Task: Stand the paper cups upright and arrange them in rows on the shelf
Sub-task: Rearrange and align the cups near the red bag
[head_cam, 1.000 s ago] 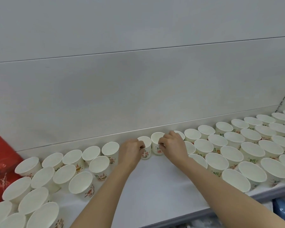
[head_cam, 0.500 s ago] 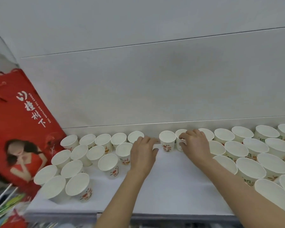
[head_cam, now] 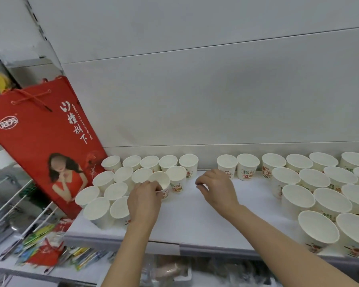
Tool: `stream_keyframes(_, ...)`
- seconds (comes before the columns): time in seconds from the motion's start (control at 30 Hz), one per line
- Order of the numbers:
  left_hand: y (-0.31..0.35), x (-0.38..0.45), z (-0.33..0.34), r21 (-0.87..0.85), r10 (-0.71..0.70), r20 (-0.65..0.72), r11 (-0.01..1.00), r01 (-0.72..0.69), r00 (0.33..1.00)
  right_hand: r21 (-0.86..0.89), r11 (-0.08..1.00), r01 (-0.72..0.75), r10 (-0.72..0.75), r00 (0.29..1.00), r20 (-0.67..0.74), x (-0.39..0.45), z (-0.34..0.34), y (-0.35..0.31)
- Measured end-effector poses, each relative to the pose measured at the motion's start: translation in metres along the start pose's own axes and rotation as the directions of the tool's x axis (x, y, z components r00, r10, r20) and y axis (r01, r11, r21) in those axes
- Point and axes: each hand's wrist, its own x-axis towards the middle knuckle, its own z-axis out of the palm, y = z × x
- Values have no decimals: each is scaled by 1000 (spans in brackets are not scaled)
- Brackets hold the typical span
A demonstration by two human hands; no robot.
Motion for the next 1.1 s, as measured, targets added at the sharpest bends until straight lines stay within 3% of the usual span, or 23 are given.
stream_keyframes(0.27, -30, -3, -17, -258, 113, 49, 961, -97, 992, -136, 988, 74, -56, 990, 131, 31, 39, -27)
stream_keyframes(0.47, -30, 0, -20, -328, 205, 59, 928, -175, 977, -160, 987, 11, 3, 996, 87, 16, 30, -29)
stream_keyframes(0.73, 48, 5, 2, -462, 354, 138, 849, -256, 925, -291, 926, -240, 218, 970, -107, -40, -54, 27)
stream_keyframes(0.9, 110, 4, 30, -459, 447, 179, 826, -327, 877, -375, 866, -330, 329, 942, -68, -53, -88, 59)
stream_keyframes(1.1, 134, 7, 56, -395, 453, 170, 845, -361, 875, -445, 850, -283, 308, 951, -18, -52, -92, 65)
